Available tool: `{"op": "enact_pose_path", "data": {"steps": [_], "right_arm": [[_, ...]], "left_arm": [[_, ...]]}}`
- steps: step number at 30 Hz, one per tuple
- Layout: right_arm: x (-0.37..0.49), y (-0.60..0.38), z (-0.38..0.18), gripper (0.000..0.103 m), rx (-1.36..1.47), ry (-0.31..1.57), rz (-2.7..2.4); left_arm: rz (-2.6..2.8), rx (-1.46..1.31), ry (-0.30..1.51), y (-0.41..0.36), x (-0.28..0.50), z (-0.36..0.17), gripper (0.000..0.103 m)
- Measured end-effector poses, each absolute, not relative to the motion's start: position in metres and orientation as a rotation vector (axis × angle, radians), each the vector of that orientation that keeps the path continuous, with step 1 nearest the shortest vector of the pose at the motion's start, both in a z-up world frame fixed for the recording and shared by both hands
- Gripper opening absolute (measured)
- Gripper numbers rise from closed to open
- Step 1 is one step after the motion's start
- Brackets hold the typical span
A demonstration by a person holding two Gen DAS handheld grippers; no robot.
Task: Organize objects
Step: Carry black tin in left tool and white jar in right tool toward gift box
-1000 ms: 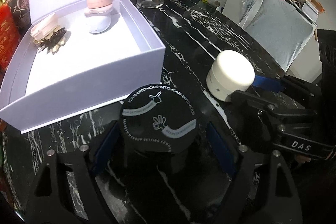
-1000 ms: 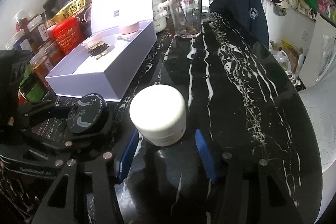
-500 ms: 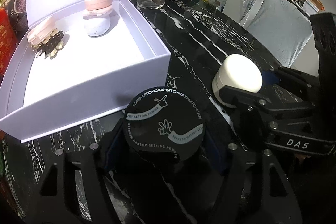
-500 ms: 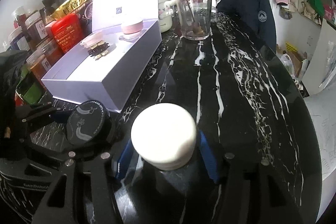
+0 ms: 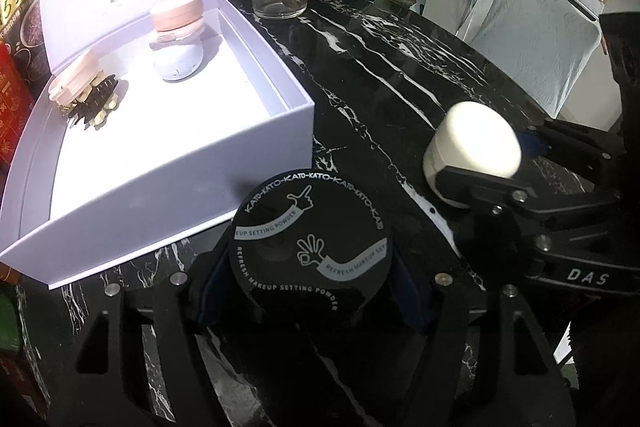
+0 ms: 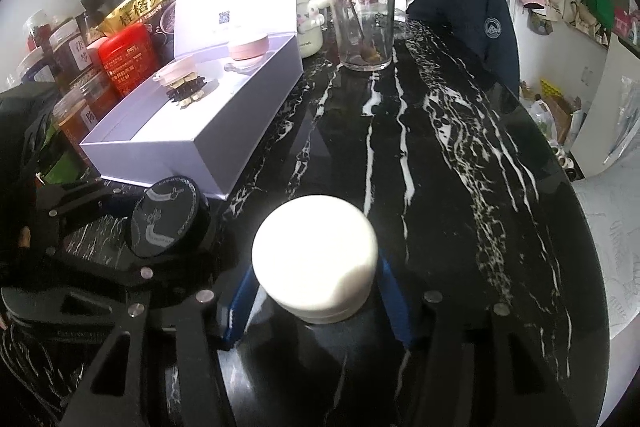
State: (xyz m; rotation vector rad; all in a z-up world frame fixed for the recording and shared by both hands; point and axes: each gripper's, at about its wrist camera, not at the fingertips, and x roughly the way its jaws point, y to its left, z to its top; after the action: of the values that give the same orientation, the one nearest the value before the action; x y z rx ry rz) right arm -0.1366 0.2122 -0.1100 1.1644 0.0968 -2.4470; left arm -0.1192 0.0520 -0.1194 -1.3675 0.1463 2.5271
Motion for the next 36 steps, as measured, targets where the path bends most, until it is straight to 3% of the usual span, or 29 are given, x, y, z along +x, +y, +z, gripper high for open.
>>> {"op": "enact_pose_path", "data": {"steps": [36], "right_arm": [[-0.096,0.203,-0.070,0.056,1.075,0.184,-2.514]], "left_arm": [[2.555,-1.293,0.118,0.034,-0.079,-0.080,0.067]]}}
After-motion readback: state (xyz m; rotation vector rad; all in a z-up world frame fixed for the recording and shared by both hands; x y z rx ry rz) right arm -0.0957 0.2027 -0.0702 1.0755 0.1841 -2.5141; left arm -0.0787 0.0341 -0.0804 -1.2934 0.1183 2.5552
